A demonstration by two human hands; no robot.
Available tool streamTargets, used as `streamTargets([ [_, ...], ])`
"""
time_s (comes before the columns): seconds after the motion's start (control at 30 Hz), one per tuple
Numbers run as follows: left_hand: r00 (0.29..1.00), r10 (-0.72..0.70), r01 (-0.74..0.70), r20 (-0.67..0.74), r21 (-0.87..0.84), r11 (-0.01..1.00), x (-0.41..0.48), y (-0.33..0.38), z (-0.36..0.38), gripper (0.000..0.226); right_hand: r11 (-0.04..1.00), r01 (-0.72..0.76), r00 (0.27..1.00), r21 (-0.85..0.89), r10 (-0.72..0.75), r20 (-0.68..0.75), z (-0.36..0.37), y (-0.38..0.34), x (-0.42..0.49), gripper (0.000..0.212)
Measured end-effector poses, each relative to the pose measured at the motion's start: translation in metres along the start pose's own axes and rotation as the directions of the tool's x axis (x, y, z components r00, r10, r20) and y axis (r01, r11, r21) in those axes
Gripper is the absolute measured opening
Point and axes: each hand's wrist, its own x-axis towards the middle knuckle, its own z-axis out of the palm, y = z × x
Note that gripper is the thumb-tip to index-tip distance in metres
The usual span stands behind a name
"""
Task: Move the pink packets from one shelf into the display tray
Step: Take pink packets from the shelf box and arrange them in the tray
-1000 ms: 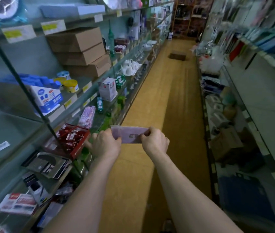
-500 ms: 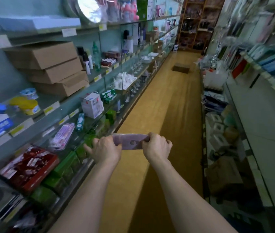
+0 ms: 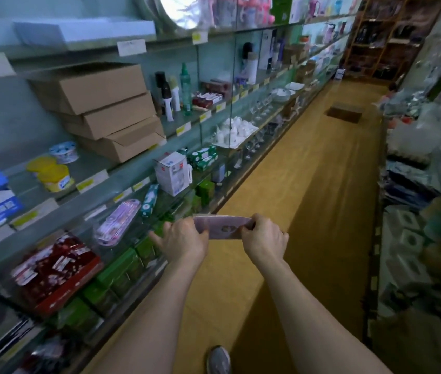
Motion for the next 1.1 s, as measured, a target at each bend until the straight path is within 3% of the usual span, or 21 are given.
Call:
streamTargets([
  [0.37, 0.991, -0.093, 0.083, -0.096, -0.105, 0.991, 0.142, 0.068, 0.003, 0.025, 0.988, 0.152, 0.988, -0.022, -0.152, -0.026, -0.004, -0.063, 0.154, 0.010],
  [0.7, 0.936, -0.276, 0.245, -0.218, -0.160, 0.956, 0.220, 0.072, -0.036, 0.026, 0.930, 0.352, 0.935, 0.105, -0.355, 0.017, 0.011, -0.139, 0.234, 0.008],
  [0.9, 0.851, -0.387, 0.327, -0.356, -0.218, 0.919, 0.245, 0.086, -0.067, 0.019, 0.843, 0.500, 0.852, 0.197, -0.520, 0.064, 0.005, -0.177, 0.272, 0.012],
  [1.1, 0.784, -0.413, 0.377, -0.464, -0.173, 0.910, 0.271, 0.127, -0.104, 0.029, 0.667, 0.706, 0.681, 0.239, -0.731, 0.030, -0.036, -0.224, 0.335, 0.015],
])
